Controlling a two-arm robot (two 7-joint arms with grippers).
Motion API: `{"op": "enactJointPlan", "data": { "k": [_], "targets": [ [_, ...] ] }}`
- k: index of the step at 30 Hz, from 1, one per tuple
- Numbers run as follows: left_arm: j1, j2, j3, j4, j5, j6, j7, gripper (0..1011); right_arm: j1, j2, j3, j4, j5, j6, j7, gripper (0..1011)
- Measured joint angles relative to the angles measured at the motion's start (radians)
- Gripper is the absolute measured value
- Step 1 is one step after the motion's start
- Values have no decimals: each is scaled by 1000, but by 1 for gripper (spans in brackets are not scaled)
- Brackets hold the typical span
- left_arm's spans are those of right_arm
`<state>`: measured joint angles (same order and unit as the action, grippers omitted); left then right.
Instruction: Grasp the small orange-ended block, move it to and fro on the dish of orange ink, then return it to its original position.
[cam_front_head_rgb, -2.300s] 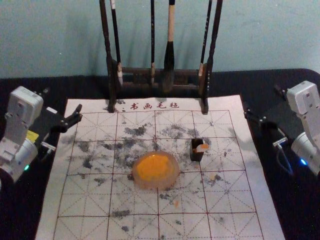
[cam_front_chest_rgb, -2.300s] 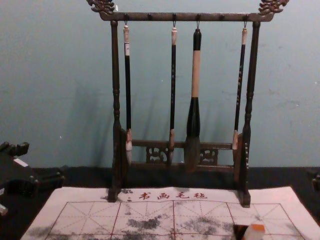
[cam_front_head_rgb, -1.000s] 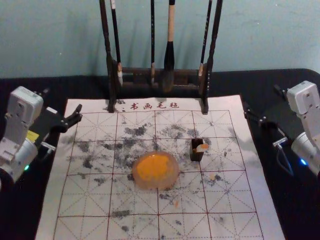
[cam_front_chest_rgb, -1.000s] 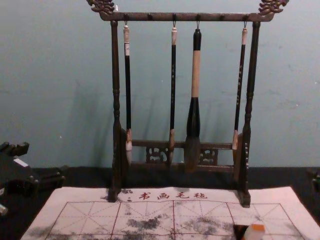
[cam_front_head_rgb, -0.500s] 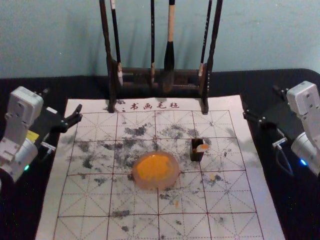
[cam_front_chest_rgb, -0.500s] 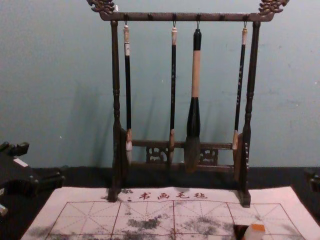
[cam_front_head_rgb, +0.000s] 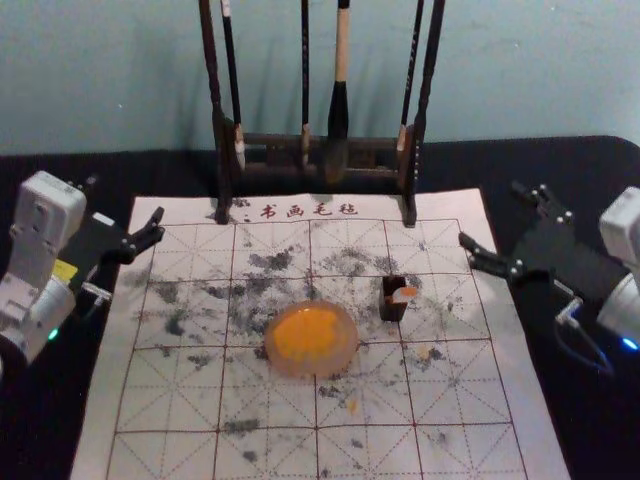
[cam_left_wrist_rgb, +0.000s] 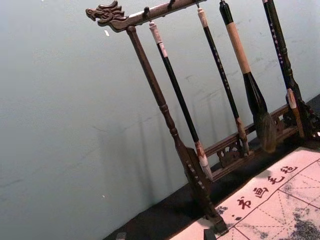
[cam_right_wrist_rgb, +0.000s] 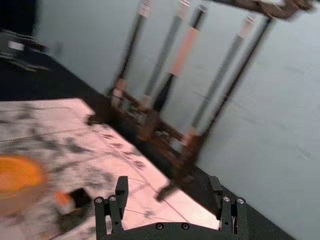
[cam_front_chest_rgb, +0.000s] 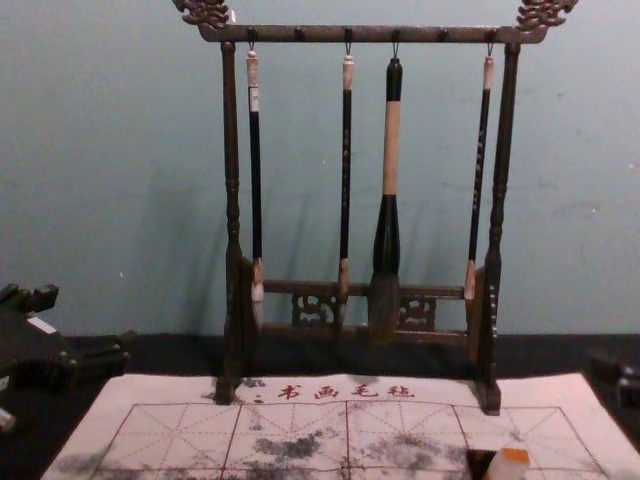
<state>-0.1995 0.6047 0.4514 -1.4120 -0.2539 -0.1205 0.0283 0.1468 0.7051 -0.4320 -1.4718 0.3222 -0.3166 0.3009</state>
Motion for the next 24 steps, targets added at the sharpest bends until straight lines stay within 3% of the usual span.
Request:
{"op": "enactJointPlan", "data": {
  "k": [3,4,7,11,19,24],
  "targets": [
    [0,0,0,0,0,0,0,1001,-4,24,-6,0,15,-56,87,1002],
    [0,0,0,0,0,0,0,1001,-4,24,-6,0,15,-56,87,1002],
    [0,0,0,0,0,0,0,1001,1,46,-19,9,33,-115,193,1002],
    [0,0,0,0,0,0,0,1001,22,55,-36,28,39,-156,285,1000],
    [0,0,0,0,0,0,0,1001,96,35,-88,104,17,-184,447,1002],
    [0,0,0,0,0,0,0,1001,136,8,-106,151,3,-184,497,1000]
  ]
}}
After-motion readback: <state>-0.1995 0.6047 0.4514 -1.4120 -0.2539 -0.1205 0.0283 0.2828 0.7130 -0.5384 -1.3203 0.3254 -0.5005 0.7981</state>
